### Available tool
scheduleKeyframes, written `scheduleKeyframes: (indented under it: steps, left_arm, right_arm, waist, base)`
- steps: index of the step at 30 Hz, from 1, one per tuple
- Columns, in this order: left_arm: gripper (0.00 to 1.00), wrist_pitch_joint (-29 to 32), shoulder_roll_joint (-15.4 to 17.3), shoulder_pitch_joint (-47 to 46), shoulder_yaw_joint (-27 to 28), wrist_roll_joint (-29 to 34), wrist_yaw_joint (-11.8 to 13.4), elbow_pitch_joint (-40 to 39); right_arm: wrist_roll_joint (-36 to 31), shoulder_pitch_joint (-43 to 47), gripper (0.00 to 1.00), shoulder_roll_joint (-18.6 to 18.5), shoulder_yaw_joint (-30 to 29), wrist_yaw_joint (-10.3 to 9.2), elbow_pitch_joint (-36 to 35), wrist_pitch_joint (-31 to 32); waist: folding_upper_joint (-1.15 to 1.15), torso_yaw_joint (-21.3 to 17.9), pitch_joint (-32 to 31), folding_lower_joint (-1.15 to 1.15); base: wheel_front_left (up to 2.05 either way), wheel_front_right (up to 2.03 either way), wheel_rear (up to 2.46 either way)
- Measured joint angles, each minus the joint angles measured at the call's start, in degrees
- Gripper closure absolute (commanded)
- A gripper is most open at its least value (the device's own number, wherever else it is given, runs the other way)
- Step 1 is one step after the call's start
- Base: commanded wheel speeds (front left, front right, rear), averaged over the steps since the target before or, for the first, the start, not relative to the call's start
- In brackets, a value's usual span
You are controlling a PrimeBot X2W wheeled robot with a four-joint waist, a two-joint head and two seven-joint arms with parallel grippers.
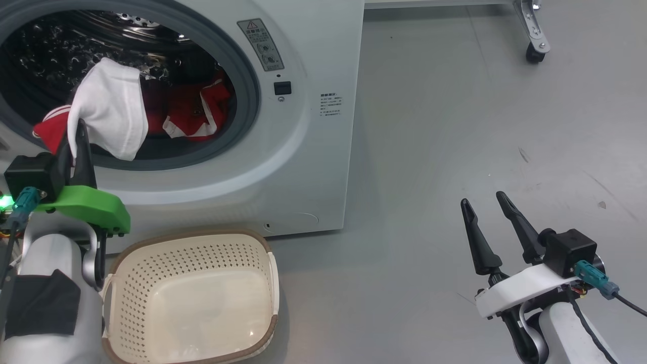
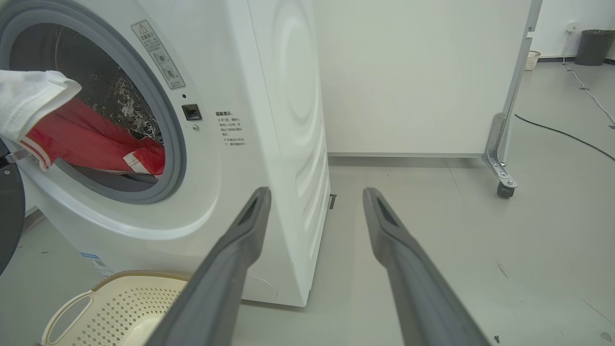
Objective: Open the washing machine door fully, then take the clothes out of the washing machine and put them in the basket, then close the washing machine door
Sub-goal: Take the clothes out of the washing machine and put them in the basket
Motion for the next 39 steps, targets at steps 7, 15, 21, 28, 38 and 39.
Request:
scheduleKeyframes:
  steps: [7, 15, 21, 28, 38, 39]
  left_arm:
    - [1.0, -0.1, -1.2, 2.2, -0.4, 0.2, 0.0, -7.7]
    - [1.0, -0.2, -1.6, 2.6, -0.2, 1.6, 0.6, -19.9]
    - [1.0, -0.4, -2.2, 7.3, -0.7, 1.6, 0.6, -19.1]
    - [1.0, 0.4, -2.9, 12.4, -1.7, 1.4, 0.6, -16.9]
    - [1.0, 3.7, -3.2, 14.9, -2.9, 0.2, 0.5, -13.6]
    - [1.0, 4.1, -3.2, 15.0, -3.0, 0.2, 0.5, -13.1]
  right_arm:
    - [-0.1, 0.3, 0.0, 0.0, 0.0, 0.0, -0.2, 0.0]
    - [-0.1, 0.9, 0.0, 0.1, -0.6, 0.0, -0.5, 0.0]
    - [-0.1, 1.1, 0.0, 0.2, -0.7, 0.0, -0.6, 0.0]
    - [-0.1, 1.1, 0.0, 0.4, 0.1, 0.0, -1.2, 0.0]
    - [-0.1, 0.9, 0.0, 0.2, 0.4, 0.0, -1.5, 0.0]
    - [-0.1, 0.9, 0.0, 0.2, 0.4, 0.0, -1.5, 0.0]
  waist:
    - [0.0, 0.6, -0.8, 0.0]
    - [0.0, 1.0, -0.6, 0.0]
    - [0.0, 1.2, -0.3, 0.0]
    - [0.0, 0.9, 0.5, 0.0]
    - [0.0, -0.6, 3.3, 0.0]
    - [0.0, -0.7, 3.6, 0.0]
  base:
    - [0.0, 0.0, 0.0]
    - [0.0, 0.0, 0.0]
    - [0.0, 0.0, 0.0]
    - [0.0, 0.0, 0.0]
    - [0.0, 0.0, 0.0]
    - [0.0, 0.0, 0.0]
